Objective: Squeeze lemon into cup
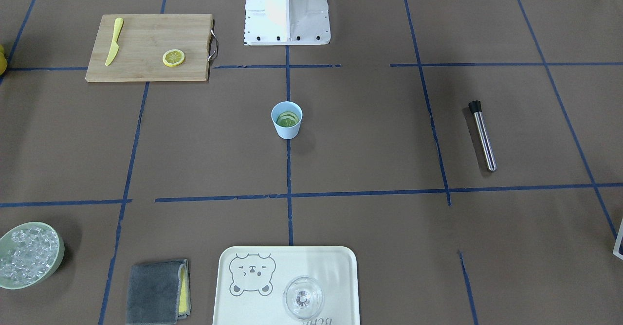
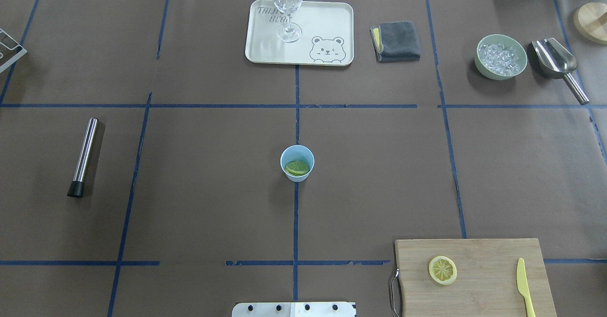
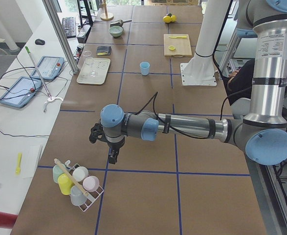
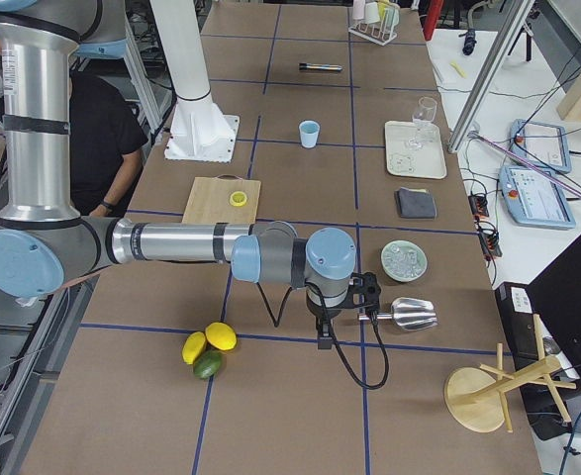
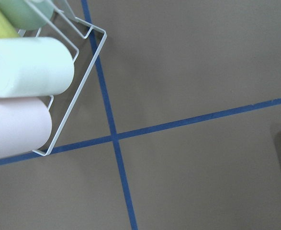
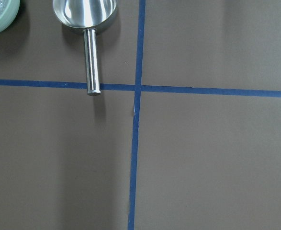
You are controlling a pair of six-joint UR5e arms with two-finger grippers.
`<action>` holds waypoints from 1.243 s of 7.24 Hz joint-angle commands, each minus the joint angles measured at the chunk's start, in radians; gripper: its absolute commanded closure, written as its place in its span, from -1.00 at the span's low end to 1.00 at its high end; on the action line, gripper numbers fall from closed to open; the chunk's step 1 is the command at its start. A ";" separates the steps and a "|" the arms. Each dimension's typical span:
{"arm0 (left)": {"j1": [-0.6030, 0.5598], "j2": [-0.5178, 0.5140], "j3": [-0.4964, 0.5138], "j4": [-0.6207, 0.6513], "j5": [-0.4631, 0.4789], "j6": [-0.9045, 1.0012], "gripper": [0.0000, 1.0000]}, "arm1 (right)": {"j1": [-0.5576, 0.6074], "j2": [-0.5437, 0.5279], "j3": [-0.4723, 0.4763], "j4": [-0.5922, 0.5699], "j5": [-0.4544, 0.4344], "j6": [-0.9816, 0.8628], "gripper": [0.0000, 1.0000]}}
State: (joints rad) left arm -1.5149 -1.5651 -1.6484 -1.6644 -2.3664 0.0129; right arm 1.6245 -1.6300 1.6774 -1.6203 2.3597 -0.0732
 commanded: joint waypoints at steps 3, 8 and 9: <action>-0.004 0.010 -0.007 0.005 0.001 -0.008 -1.00 | 0.000 -0.004 -0.033 0.000 0.001 -0.002 -1.00; -0.004 0.007 -0.011 0.005 0.000 -0.010 -1.00 | 0.000 -0.002 0.038 0.005 0.001 0.144 -1.00; -0.004 0.007 -0.011 0.003 0.001 -0.010 -1.00 | 0.000 -0.004 0.038 0.007 0.000 0.144 -1.00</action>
State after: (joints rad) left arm -1.5186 -1.5582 -1.6597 -1.6601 -2.3667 0.0031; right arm 1.6245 -1.6327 1.7101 -1.6146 2.3594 0.0629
